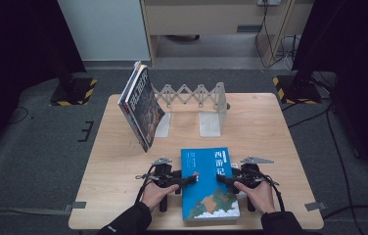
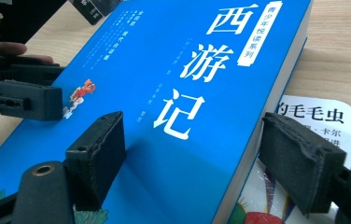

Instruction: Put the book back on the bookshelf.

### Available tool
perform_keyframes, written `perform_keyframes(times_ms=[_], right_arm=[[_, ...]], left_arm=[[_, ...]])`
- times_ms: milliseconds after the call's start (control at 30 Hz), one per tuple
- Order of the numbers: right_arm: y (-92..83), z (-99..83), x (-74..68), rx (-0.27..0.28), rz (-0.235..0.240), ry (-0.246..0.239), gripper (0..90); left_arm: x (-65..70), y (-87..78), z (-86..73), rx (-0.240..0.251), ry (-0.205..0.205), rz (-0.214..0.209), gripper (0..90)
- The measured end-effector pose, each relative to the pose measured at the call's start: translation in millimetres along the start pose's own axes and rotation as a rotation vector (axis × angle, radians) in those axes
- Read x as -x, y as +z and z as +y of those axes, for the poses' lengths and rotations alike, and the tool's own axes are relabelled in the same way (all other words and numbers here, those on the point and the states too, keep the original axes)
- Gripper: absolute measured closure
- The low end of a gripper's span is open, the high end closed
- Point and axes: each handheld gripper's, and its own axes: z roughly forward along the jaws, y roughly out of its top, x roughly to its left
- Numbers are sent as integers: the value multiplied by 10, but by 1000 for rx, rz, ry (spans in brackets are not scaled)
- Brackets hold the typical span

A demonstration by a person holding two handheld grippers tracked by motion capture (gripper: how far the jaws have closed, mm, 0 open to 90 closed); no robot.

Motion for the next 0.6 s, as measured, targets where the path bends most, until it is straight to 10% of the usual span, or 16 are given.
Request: perform_keyframes(times_ms=[600], right_arm=[[-1,-9,11,5,8,15,224]], left_arm=[[102,-200,113,-30,-10,-18,384]])
